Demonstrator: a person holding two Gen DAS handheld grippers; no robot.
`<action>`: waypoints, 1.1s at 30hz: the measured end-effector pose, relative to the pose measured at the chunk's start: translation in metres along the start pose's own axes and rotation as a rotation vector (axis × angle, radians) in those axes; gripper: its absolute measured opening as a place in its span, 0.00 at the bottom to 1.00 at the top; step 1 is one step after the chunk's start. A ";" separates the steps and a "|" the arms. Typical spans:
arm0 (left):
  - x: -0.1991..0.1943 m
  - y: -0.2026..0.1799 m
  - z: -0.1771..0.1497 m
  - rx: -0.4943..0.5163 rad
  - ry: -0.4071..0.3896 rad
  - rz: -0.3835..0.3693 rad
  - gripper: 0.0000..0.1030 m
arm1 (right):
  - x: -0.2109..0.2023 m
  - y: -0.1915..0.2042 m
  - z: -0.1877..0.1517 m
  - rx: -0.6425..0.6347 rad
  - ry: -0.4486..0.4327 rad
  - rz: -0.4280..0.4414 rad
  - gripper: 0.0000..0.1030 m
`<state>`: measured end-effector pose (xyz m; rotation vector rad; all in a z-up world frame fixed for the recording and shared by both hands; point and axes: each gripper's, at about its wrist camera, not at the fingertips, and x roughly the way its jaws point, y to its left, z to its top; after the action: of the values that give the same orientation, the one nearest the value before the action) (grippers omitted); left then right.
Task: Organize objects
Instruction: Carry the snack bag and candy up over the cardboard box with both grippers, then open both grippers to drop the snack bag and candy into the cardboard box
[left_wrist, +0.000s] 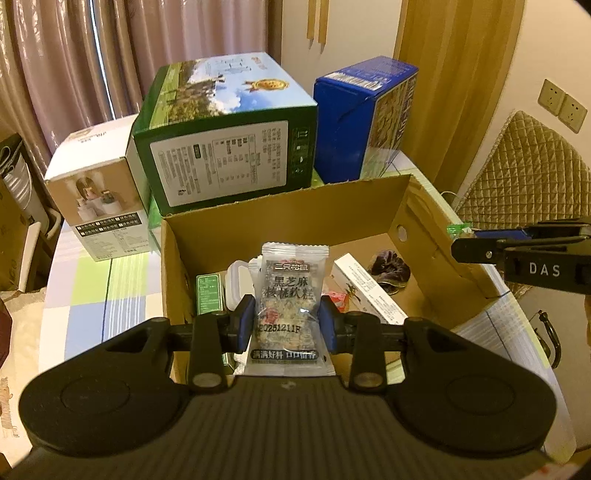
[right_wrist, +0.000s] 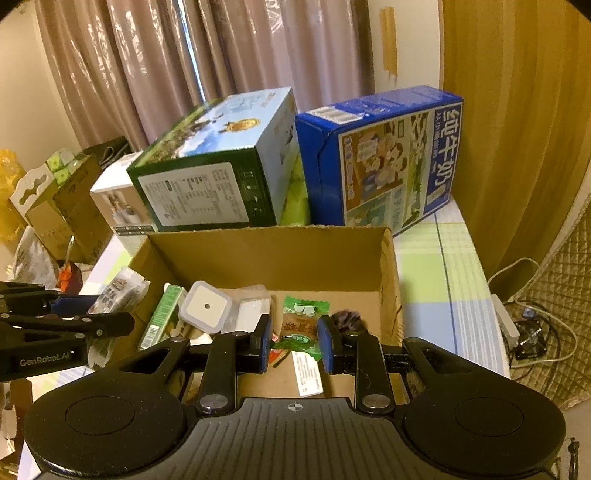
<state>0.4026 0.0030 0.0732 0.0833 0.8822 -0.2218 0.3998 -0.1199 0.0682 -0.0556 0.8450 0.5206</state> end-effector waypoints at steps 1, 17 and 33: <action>0.004 0.001 0.000 -0.001 0.002 0.001 0.31 | 0.003 0.000 0.000 -0.001 0.003 -0.001 0.23; 0.039 0.006 0.003 -0.023 -0.018 0.016 0.45 | 0.030 -0.010 -0.006 0.015 0.029 -0.001 0.23; 0.032 0.002 -0.006 -0.006 0.004 0.017 0.49 | 0.021 -0.006 -0.006 0.019 0.032 0.017 0.23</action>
<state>0.4175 0.0010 0.0447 0.0856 0.8857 -0.2036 0.4098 -0.1174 0.0476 -0.0399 0.8818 0.5285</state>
